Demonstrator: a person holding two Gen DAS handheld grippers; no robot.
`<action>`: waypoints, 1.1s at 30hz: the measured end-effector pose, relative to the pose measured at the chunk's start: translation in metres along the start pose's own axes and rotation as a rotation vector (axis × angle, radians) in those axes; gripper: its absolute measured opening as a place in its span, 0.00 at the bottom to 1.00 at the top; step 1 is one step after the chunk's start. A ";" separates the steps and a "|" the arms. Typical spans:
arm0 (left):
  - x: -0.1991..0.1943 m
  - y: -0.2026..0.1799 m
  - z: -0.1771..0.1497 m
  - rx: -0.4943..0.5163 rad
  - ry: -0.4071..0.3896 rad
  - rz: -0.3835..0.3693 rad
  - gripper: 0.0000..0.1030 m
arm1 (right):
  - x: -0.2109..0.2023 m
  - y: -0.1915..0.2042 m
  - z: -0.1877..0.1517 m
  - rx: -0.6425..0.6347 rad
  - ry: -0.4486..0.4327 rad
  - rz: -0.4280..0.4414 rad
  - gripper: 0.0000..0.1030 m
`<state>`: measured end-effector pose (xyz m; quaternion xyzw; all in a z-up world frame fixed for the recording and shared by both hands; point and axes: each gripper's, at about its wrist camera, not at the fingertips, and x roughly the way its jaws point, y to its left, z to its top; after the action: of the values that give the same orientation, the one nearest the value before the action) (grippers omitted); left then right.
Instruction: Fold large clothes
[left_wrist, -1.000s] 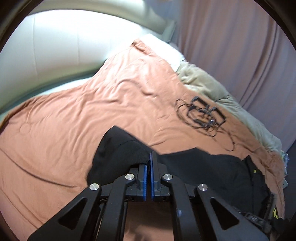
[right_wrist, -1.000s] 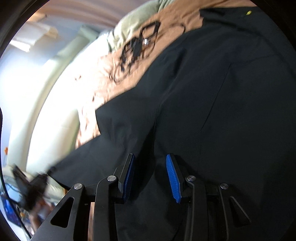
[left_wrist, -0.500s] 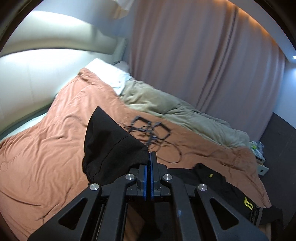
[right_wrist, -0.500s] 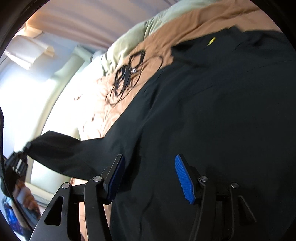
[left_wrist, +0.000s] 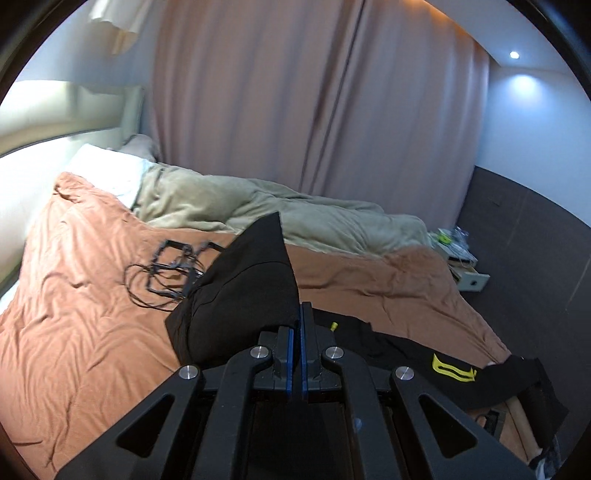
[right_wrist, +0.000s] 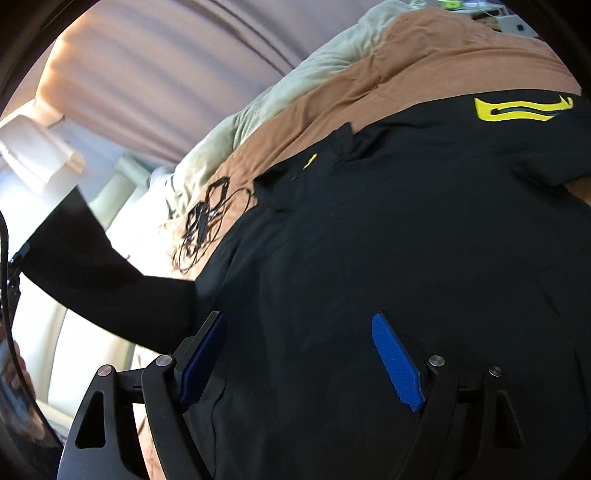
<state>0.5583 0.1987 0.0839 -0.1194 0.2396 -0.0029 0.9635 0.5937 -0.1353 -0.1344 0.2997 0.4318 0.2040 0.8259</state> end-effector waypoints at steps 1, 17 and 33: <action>0.010 -0.007 -0.003 0.006 0.015 -0.016 0.05 | 0.000 -0.004 0.002 0.012 -0.003 -0.005 0.79; 0.162 -0.073 -0.130 -0.119 0.394 -0.286 0.05 | -0.027 -0.062 0.027 0.173 -0.066 -0.094 0.79; 0.100 -0.034 -0.178 -0.280 0.340 -0.043 0.83 | -0.040 -0.053 0.026 0.170 -0.101 -0.061 0.78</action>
<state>0.5662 0.1188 -0.1068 -0.2548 0.3943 -0.0102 0.8829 0.5976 -0.2059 -0.1346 0.3654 0.4141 0.1259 0.8241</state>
